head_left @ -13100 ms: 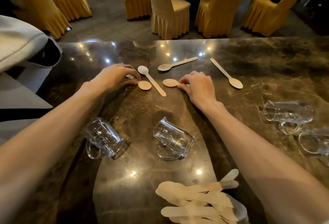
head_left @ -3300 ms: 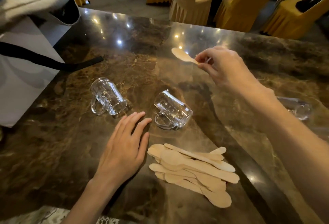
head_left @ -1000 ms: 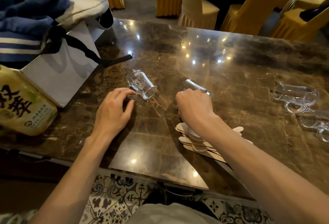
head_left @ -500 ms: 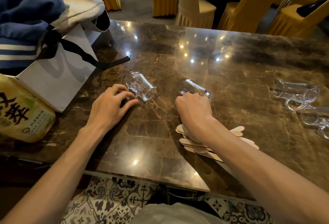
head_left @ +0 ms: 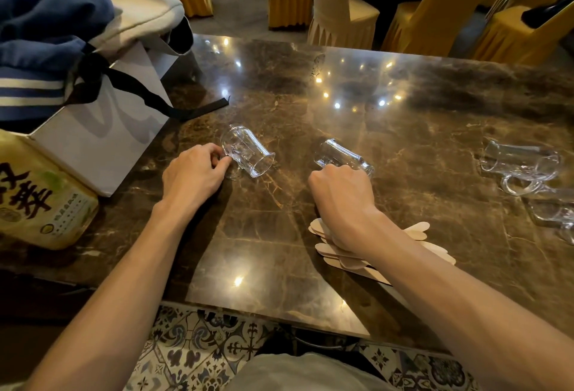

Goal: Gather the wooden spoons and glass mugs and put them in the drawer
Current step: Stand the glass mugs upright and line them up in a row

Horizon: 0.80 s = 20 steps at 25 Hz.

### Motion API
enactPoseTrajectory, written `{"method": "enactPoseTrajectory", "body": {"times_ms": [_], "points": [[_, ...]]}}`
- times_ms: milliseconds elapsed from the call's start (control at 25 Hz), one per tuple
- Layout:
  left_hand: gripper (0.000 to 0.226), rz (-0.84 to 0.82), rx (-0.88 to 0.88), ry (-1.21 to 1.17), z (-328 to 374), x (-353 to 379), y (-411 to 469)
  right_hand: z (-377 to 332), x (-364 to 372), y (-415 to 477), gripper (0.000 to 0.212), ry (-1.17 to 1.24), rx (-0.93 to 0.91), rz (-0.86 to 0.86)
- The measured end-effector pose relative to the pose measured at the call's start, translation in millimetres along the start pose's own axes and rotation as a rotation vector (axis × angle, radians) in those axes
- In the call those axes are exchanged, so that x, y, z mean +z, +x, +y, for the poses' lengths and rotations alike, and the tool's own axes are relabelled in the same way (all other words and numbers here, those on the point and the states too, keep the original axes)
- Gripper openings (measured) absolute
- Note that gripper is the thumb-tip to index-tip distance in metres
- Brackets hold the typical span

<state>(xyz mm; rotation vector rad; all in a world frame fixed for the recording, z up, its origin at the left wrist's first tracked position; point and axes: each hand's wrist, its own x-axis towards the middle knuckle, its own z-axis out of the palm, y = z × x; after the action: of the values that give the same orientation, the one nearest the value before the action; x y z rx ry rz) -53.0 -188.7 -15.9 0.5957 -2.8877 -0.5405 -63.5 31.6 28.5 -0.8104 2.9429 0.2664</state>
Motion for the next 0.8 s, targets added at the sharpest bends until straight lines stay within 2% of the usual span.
{"method": "enactPoseTrajectory", "body": {"times_ms": [120, 240, 280, 440, 600, 680, 720, 760, 800], "points": [[0.023, -0.121, -0.049, 0.005, 3.6, -4.4, 14.8, 1.5, -1.9, -4.2, 0.021, 0.021, -0.004, 0.009], [0.014, -0.229, -0.105, -0.234, 4.0, -9.4, 21.9, 14.1, 1.9, -12.7, 0.011, 0.097, 0.034, 0.115], [0.012, -0.249, -0.106, -0.31, 3.3, -10.1, 22.3, 21.6, 4.3, -15.5, 0.008, 0.154, 0.06, 0.175], [0.013, -0.316, -0.108, -0.556, 1.2, -11.8, 18.7, 51.5, 12.5, -23.8, 0.02, 0.484, 0.184, 0.366], [0.012, -0.3, -0.183, -0.796, 3.8, -14.3, 10.9, 75.0, 14.3, -20.1, 0.04, 0.652, 0.346, 0.276], [0.018, -0.23, -0.18, -0.864, 8.2, -16.0, 7.2, 72.5, 14.6, -22.2, 0.036, 0.682, 0.358, 0.272], [0.022, -0.19, -0.157, -0.88, 10.9, -16.8, 5.8, 66.9, 15.0, -25.1, 0.03, 0.772, 0.359, 0.257], [0.023, -0.149, -0.129, -0.883, 14.0, -17.6, 4.5, 59.7, 15.0, -28.7, 0.025, 0.966, 0.376, 0.186], [0.022, -0.109, -0.105, -0.865, 17.2, -17.8, 3.2, 51.7, 13.0, -32.8, 0.023, 1.257, 0.42, 0.054]]}}
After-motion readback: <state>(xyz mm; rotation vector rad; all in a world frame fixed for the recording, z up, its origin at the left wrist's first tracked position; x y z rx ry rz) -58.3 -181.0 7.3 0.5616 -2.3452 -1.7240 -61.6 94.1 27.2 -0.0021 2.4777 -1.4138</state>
